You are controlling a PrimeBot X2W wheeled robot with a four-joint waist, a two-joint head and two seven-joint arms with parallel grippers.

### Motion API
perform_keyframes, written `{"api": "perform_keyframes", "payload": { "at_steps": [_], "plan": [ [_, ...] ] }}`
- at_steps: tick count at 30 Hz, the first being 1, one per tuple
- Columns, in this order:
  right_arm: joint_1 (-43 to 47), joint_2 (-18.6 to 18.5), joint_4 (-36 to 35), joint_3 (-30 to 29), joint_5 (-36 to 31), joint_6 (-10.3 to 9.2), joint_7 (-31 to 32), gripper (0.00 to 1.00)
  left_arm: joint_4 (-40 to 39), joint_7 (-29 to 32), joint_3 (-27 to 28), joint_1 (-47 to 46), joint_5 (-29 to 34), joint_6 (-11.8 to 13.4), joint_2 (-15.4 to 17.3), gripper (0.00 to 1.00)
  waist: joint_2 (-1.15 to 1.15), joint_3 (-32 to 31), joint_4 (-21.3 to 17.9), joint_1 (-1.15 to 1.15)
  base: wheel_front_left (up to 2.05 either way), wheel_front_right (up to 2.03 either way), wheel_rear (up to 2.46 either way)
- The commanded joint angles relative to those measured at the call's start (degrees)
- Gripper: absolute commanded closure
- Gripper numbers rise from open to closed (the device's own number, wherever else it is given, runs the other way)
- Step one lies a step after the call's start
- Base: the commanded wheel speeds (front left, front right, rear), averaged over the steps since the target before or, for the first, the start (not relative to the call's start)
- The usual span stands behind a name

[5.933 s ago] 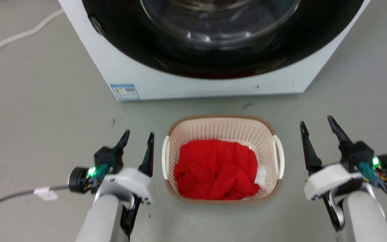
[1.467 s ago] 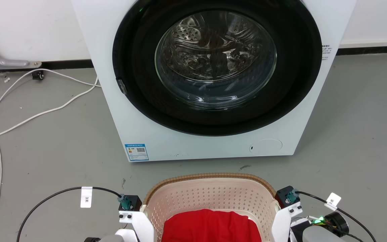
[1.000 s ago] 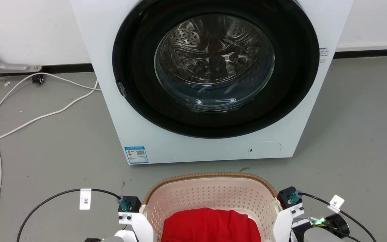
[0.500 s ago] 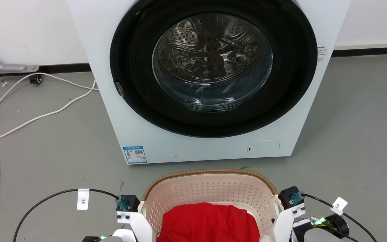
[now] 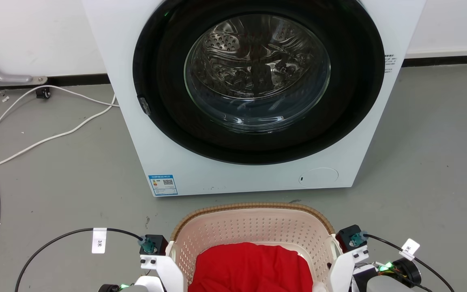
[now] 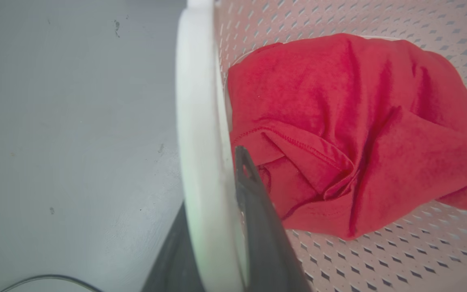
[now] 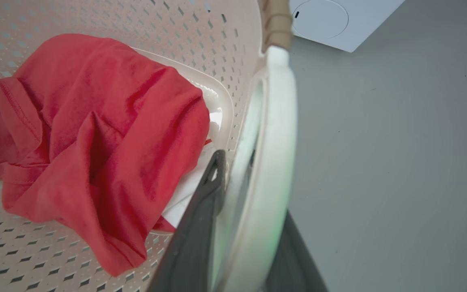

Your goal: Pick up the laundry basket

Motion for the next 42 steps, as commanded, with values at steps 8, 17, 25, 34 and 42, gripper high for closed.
{"api": "perform_keyframes", "payload": {
  "at_steps": [8, 17, 25, 34, 42],
  "plan": [
    [-0.30, 1.33, -0.53, 0.76, 0.47, 0.78, -0.41, 1.00, -0.47, -0.93, -0.93, -1.21, -0.66, -0.83, -0.98, 1.00, 0.00, 0.12, -0.12, 0.00, 0.00, 0.00, 0.00],
    [-0.13, 1.03, -0.51, 0.91, 0.58, 0.78, -0.50, 1.00, -0.24, -1.27, -1.65, -1.38, -1.45, -0.81, -0.93, 1.00, 0.00, 0.33, -0.13, 0.00, 0.00, 0.00, 0.00],
    [-0.01, 1.00, -0.51, 1.02, 0.67, 0.79, -0.54, 1.00, -0.16, -1.30, -2.32, -1.37, -2.14, -0.81, -0.85, 1.00, 0.00, 0.34, -0.14, 0.00, 0.00, 0.00, 0.00],
    [0.00, 0.99, -0.51, 0.92, 0.88, 0.79, -0.56, 1.00, -0.08, -1.53, -2.93, -1.50, -2.77, -0.81, -0.68, 1.00, 0.00, 0.34, -0.23, 0.00, 0.00, 0.00, 0.00],
    [0.12, 1.01, -0.51, 0.84, 0.85, 0.79, -0.38, 1.00, 0.04, -1.68, -3.57, -1.61, -3.28, -0.81, -0.55, 1.00, 0.00, 0.35, -0.10, 0.00, 0.00, 0.00, 0.00]
  ]
}}
